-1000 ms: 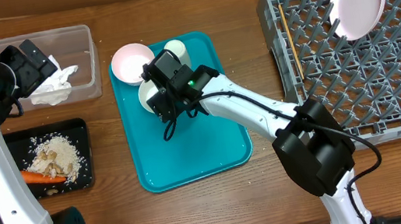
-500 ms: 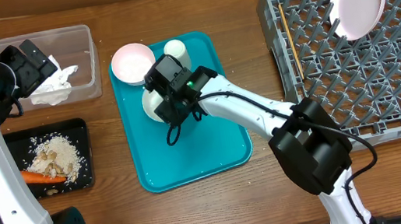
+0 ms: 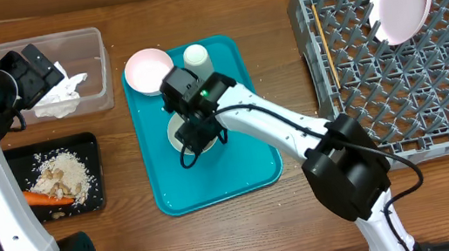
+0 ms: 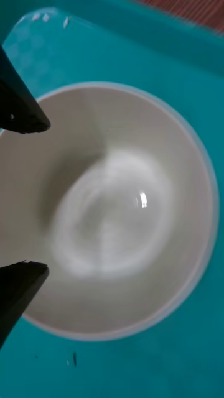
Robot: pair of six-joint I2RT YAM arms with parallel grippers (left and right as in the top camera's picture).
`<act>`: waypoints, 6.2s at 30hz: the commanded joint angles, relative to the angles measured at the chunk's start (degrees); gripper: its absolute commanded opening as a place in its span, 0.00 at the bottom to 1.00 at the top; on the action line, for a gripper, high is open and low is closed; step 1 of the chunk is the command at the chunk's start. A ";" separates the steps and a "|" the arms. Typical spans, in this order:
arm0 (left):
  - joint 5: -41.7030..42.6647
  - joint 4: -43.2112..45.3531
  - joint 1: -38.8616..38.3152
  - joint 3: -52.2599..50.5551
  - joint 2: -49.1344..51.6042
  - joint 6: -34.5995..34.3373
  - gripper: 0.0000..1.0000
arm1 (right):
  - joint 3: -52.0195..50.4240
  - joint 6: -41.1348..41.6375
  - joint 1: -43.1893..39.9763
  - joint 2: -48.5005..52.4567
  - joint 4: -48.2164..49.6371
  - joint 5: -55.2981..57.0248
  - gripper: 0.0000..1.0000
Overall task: Sort waste into correct bins and load items into the dishwasher rack
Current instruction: 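Grasp the white bowl on the teal tray with the right gripper, then carry the white bowl right over the dish rack, then lower the bowl upside down into the rack and open the gripper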
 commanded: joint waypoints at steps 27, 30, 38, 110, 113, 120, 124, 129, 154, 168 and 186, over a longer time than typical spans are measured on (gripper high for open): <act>-0.55 -0.11 0.22 0.00 0.02 -0.72 1.00 | -2.58 0.26 4.42 2.75 5.09 -6.01 0.62; -0.55 -0.11 0.22 0.00 0.02 -0.72 1.00 | -2.58 0.26 4.39 2.97 5.16 -5.97 0.59; -0.55 -0.11 0.22 0.00 0.02 -0.72 1.00 | -2.49 1.90 4.39 2.95 5.18 -5.97 0.28; -0.55 -0.11 0.22 0.00 0.02 -0.72 1.00 | -16.50 -34.56 -84.59 -18.91 -29.92 -77.11 0.04; -0.55 -0.11 0.22 0.00 0.02 -0.72 1.00 | -21.33 -34.58 -84.59 -18.91 -24.24 -78.05 0.04; -0.55 -0.11 0.22 0.00 0.02 -0.72 1.00 | -23.47 -34.25 -84.59 -18.86 -19.26 -77.31 0.04; -0.55 -0.11 0.22 0.00 0.02 -0.72 1.00 | -23.47 -34.10 -84.65 -18.86 -18.97 -73.75 0.07; -0.55 -0.11 0.22 0.00 0.02 -0.72 1.00 | -23.47 -34.07 -84.46 -18.84 -17.73 -75.52 0.05; -0.55 -0.11 0.22 0.00 0.02 -0.72 1.00 | -20.37 -5.97 -82.58 -18.71 -6.60 -58.97 0.14; -0.55 -0.11 0.22 0.00 0.02 -0.72 1.00 | -2.14 10.97 -83.03 -22.32 -21.59 -22.05 0.13; -0.55 -0.11 0.22 0.00 0.02 -0.72 1.00 | -6.80 24.17 -64.17 -23.78 -19.47 12.02 0.34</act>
